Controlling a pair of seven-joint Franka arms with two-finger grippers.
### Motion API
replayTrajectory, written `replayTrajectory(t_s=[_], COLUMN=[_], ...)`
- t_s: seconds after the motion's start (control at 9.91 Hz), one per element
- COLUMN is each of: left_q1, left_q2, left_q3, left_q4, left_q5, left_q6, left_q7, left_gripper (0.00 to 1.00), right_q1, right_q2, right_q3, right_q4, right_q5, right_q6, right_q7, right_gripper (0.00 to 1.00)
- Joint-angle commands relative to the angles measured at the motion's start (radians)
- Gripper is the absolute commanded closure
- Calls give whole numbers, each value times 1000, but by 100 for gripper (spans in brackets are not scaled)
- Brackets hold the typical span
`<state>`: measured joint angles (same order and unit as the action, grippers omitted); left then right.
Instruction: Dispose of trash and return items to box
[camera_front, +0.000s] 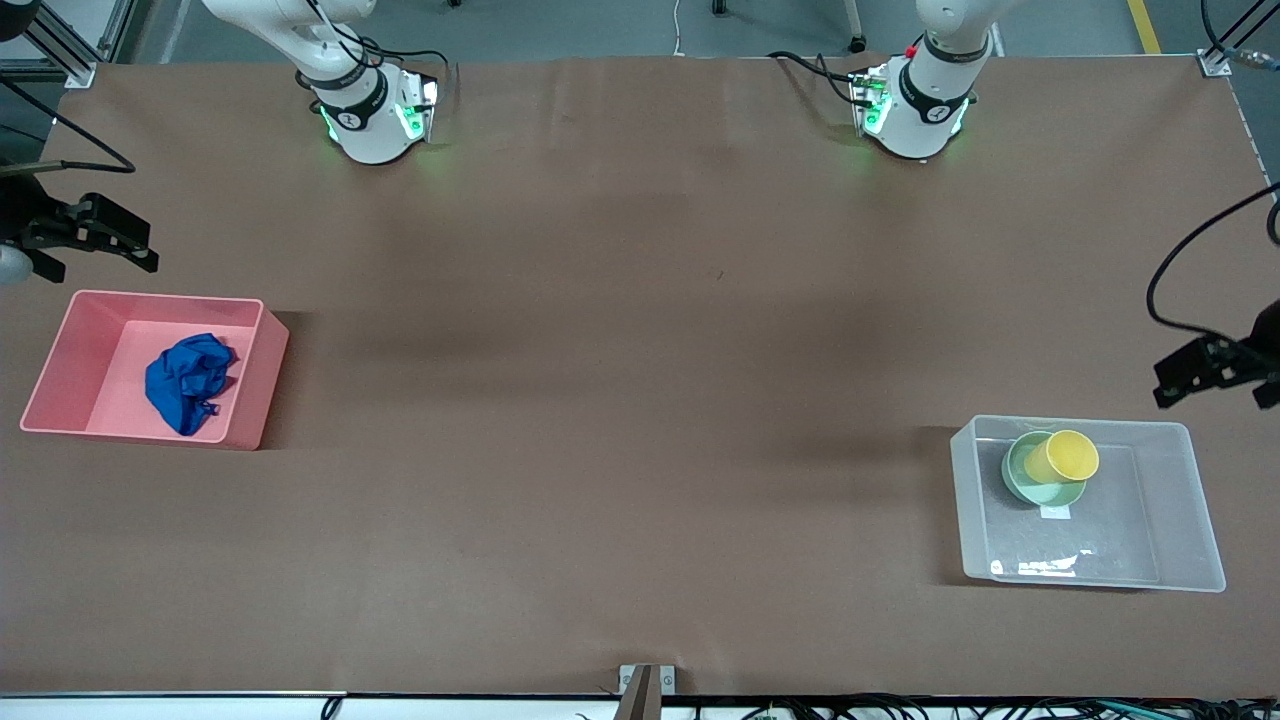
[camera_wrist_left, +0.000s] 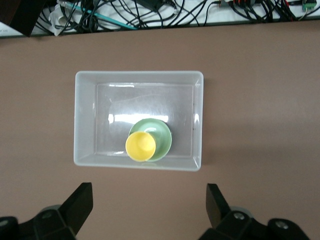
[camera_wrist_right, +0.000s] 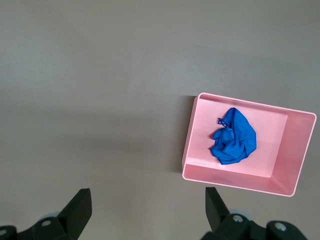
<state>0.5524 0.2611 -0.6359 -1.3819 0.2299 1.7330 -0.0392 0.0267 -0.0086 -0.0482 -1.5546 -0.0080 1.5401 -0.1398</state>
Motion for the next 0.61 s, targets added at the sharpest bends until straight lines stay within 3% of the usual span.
replayTrajectory(t_s=[0.0, 0.1, 0.3, 0.5], left_q1=[3, -58, -275, -372], left_q2=[-69, -110, -189, -288], left_q3=[11, 69, 311, 427], left_q4=[-42, -54, -90, -227], left_q5=[-90, -113, -176, -230], left_q6=[-59, -88, -185, -164], left_q7=[16, 16, 10, -11], left_gripper=[0, 0, 0, 0], right_q1=[9, 9, 10, 10], right_q2=[-4, -4, -2, -2], right_q3=[-6, -6, -6, -6], right_q4=[-1, -1, -1, -1], right_q5=[10, 10, 10, 10], right_q6=[-6, -6, -6, -6], right_q7=[16, 16, 16, 16], right_gripper=[0, 0, 0, 0])
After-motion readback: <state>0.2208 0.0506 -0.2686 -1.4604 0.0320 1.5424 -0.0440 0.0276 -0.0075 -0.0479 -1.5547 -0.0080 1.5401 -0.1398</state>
